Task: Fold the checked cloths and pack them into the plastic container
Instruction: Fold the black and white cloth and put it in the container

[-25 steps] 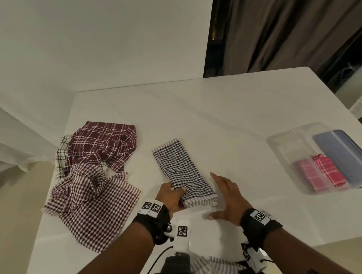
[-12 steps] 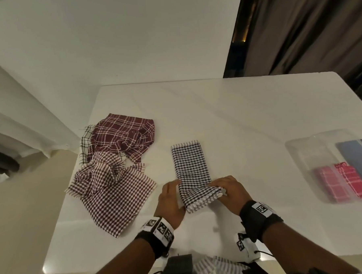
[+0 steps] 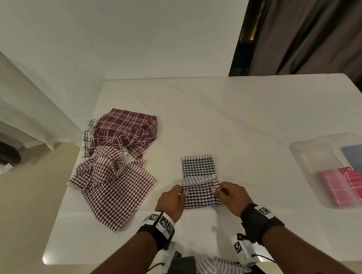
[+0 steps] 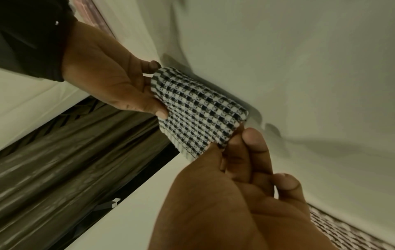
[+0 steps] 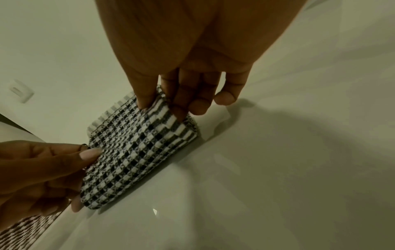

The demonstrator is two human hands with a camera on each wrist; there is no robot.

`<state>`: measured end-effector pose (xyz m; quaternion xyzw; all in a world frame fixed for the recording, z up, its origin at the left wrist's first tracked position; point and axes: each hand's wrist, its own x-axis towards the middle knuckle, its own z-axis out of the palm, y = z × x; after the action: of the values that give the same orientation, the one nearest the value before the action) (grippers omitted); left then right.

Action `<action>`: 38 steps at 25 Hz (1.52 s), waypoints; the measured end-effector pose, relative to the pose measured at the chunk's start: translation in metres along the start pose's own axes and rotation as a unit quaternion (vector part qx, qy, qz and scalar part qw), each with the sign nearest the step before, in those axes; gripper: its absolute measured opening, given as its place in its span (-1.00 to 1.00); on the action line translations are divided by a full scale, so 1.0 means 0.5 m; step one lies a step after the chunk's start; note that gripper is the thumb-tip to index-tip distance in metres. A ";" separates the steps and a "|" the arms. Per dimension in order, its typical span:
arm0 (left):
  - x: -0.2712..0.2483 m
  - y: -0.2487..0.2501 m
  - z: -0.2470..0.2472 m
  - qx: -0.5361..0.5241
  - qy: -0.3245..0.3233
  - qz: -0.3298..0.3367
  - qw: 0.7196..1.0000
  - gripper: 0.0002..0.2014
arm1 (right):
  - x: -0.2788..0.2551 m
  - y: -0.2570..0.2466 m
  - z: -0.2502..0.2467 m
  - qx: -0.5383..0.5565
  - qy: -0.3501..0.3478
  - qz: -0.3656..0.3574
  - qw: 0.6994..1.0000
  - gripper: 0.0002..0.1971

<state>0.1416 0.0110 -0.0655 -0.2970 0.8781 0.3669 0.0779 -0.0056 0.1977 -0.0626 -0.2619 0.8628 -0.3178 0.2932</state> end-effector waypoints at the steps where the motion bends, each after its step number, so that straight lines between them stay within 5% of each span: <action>1: 0.003 0.002 0.004 0.004 0.000 -0.009 1.000 -0.68 | 0.001 0.003 0.003 0.003 0.003 0.009 1.000 -0.55; 6: 0.010 -0.001 0.020 0.012 -0.003 -0.048 0.999 -0.82 | 0.005 0.019 0.015 -0.020 -0.004 0.061 0.998 -0.60; 13: 0.003 0.001 0.030 -0.044 0.024 -0.064 0.997 -0.82 | 0.009 0.005 0.001 -0.005 0.002 0.025 1.000 -0.83; 17: -0.013 0.018 0.025 0.083 0.112 0.097 0.985 -0.52 | -0.006 -0.003 -0.003 -0.111 0.051 -0.119 0.985 -0.41; 20: -0.013 0.019 0.050 0.199 0.032 0.212 0.956 -0.36 | -0.006 0.000 0.029 -0.254 -0.046 -0.208 0.944 -0.18; 25: -0.014 -0.018 0.074 0.284 -0.090 0.184 0.936 -0.18 | 0.005 0.042 0.056 -0.358 -0.089 -0.217 0.904 -0.08; 33: -0.011 -0.024 0.077 0.291 -0.073 0.191 0.935 -0.18 | 0.010 0.052 0.057 -0.340 -0.106 -0.215 0.909 -0.06; 38: -0.005 0.007 0.075 0.273 -0.073 0.181 0.942 -0.36 | 0.014 0.029 0.049 -0.343 -0.047 -0.233 0.909 -0.16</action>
<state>0.1385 0.0400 -0.0895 -0.0729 0.9755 0.1414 0.1518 0.0020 0.1931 -0.0905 -0.5548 0.8182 -0.0492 0.1426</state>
